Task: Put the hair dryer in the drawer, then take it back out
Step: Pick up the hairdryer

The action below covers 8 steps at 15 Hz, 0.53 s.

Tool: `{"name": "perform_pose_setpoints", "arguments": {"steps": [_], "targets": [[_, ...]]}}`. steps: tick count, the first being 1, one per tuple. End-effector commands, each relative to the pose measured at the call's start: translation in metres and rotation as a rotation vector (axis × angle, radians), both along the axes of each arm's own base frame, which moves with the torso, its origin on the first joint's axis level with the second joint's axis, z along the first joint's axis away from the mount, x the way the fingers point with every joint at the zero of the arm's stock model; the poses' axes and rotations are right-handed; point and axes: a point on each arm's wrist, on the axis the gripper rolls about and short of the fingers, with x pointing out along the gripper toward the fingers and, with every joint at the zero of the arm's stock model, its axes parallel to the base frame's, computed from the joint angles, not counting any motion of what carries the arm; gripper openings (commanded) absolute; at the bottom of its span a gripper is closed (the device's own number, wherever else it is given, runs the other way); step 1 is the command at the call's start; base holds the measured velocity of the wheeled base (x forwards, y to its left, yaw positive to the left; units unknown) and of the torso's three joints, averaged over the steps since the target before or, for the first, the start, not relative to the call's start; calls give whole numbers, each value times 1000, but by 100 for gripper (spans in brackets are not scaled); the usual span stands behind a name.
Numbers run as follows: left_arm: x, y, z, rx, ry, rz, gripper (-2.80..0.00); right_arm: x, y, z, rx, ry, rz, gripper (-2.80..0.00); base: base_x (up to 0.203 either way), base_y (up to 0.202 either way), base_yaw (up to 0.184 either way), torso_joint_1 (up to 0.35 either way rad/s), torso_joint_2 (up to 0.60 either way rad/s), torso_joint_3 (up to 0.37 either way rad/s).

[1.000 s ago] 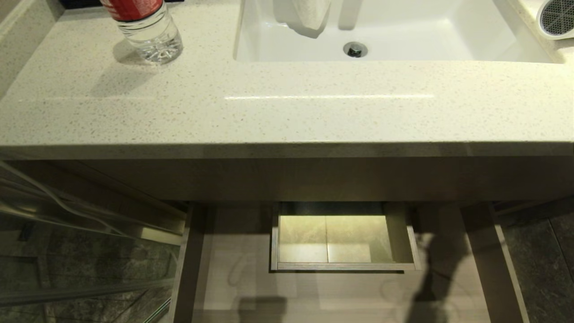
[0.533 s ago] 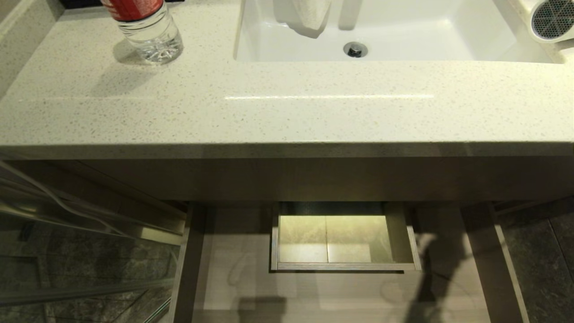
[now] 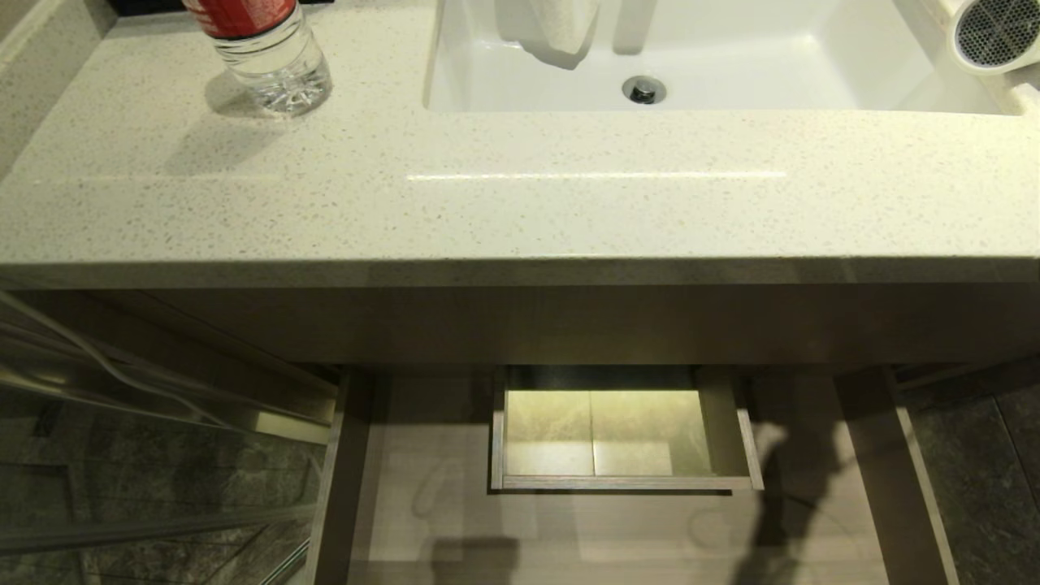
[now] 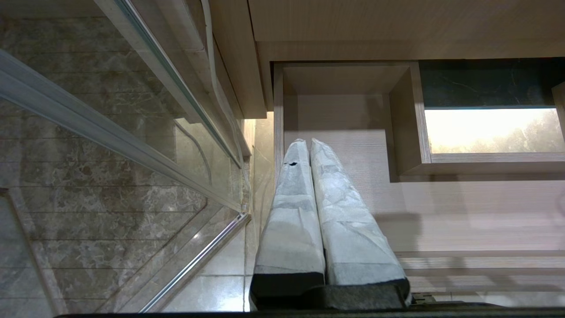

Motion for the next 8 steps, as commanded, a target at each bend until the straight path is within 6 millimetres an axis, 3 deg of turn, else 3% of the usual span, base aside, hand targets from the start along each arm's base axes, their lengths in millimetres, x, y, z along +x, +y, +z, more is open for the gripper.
{"name": "perform_pose_setpoints", "arguments": {"steps": [1,8], "targets": [[0,0,0,0,-1,1,-280,-4,3,1,-5,-6,2,-280,0,0,0,0,0,0],[0,0,0,0,-1,1,-280,-23,17,13,-54,-77,15,-280,0,0,0,0,0,0]]}}
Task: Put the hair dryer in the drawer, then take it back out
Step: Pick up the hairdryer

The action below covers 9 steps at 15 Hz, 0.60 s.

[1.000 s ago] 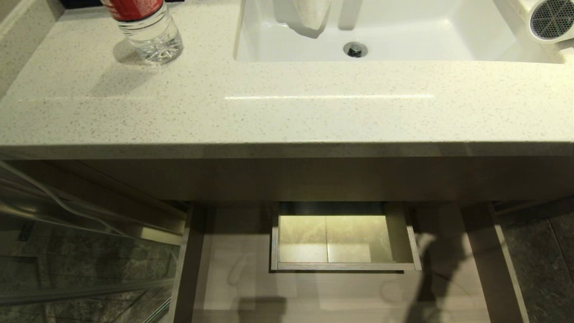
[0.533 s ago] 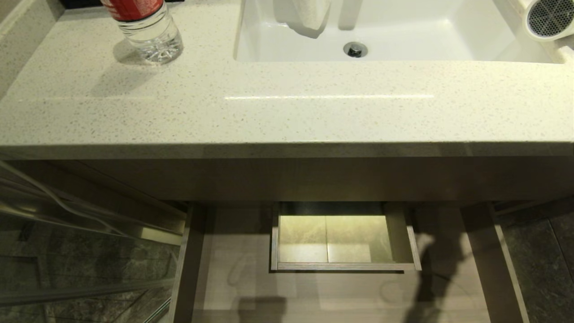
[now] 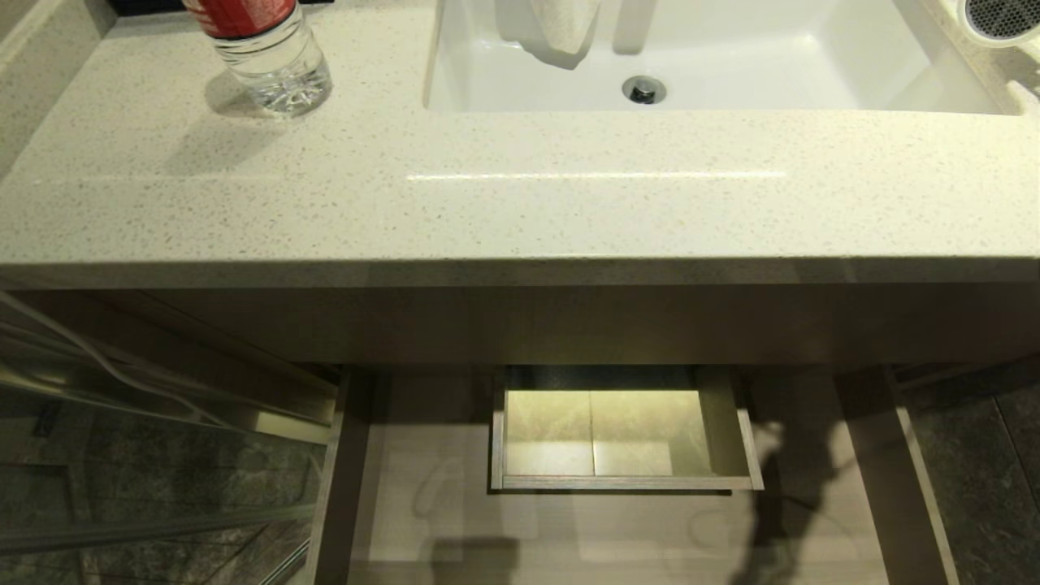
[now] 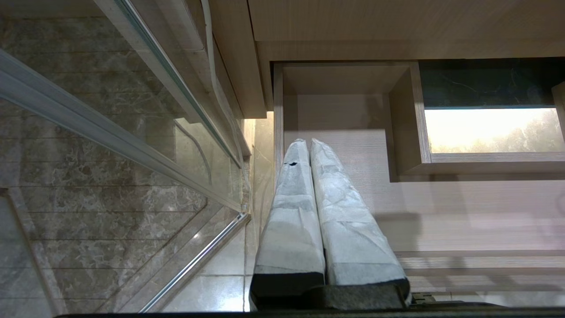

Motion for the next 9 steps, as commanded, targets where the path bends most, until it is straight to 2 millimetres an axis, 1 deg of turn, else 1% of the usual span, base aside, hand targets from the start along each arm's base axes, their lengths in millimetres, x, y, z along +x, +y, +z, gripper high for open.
{"name": "perform_pose_setpoints", "arguments": {"steps": [1,5,9], "targets": [[0,0,0,0,-1,-1,-280,-10,7,4,-18,-22,3,-280,0,0,0,0,0,0],[0,0,0,0,-1,1,-280,-18,13,5,-22,-31,2,-280,0,0,0,0,0,0],[0,0,0,0,-1,-1,-280,-26,19,1,-2,1,1,-280,0,0,0,0,0,0]]}}
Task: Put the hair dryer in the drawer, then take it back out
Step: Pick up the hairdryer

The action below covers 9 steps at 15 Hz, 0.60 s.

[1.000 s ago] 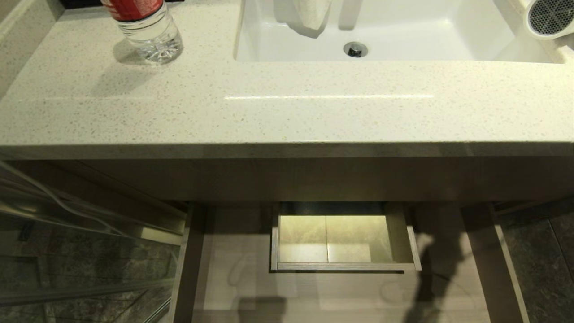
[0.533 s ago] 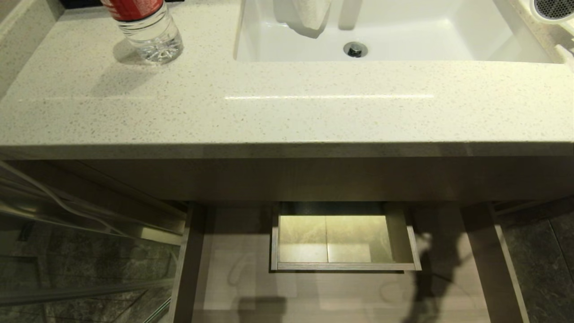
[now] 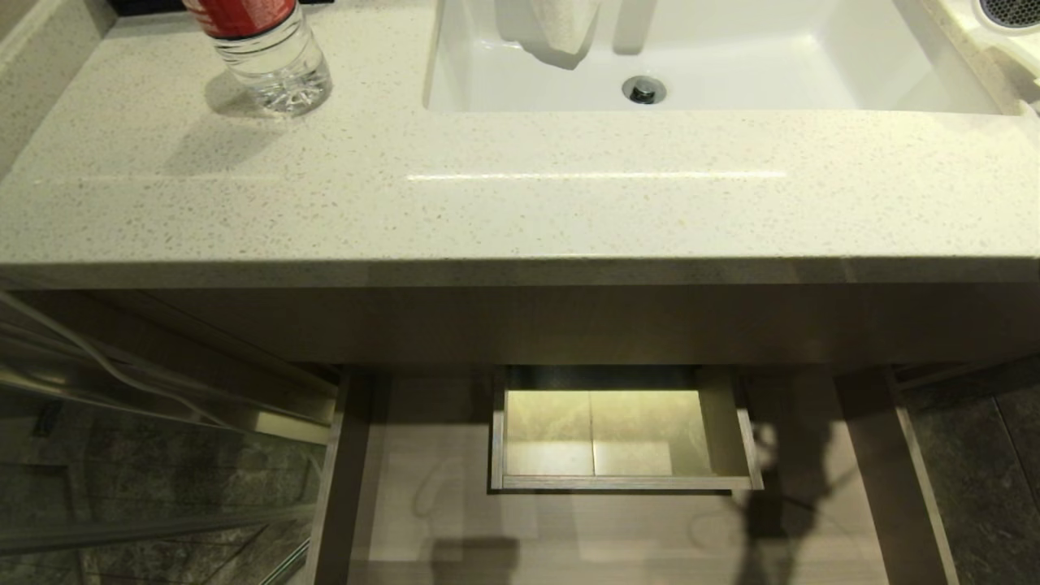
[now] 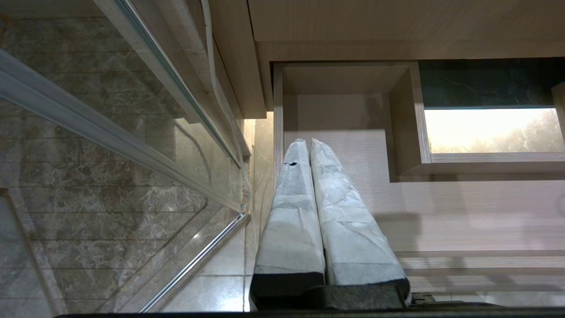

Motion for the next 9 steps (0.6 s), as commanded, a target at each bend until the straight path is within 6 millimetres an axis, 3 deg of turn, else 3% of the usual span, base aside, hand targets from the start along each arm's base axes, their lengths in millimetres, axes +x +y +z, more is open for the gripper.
{"name": "perform_pose_setpoints", "arguments": {"steps": [1,9], "targets": [[0,0,0,0,-1,1,-280,-7,5,-1,5,13,8,-280,0,0,0,0,0,0],[0,0,0,0,-1,0,-280,-16,12,0,-6,6,3,-280,0,0,0,0,0,0]]}}
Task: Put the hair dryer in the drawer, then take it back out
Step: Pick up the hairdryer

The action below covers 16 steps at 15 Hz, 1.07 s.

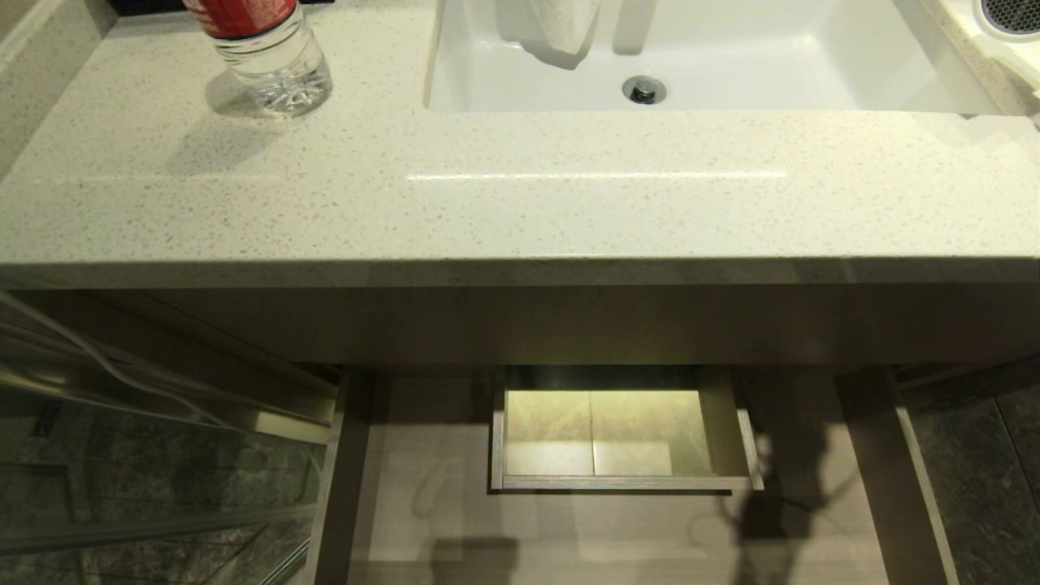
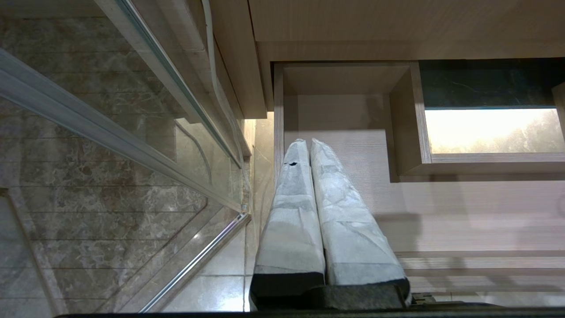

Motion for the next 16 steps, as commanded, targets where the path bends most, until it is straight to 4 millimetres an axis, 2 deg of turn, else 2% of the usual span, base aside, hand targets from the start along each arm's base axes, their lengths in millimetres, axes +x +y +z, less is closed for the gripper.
{"name": "perform_pose_setpoints", "arguments": {"steps": [1,16], "targets": [[0,0,0,0,0,-1,-280,-4,2,0,7,-1,-11,-280,0,0,0,0,0,0],[0,0,0,0,0,-1,-280,-7,5,-7,37,45,-11,-280,0,0,0,0,0,0]]}}
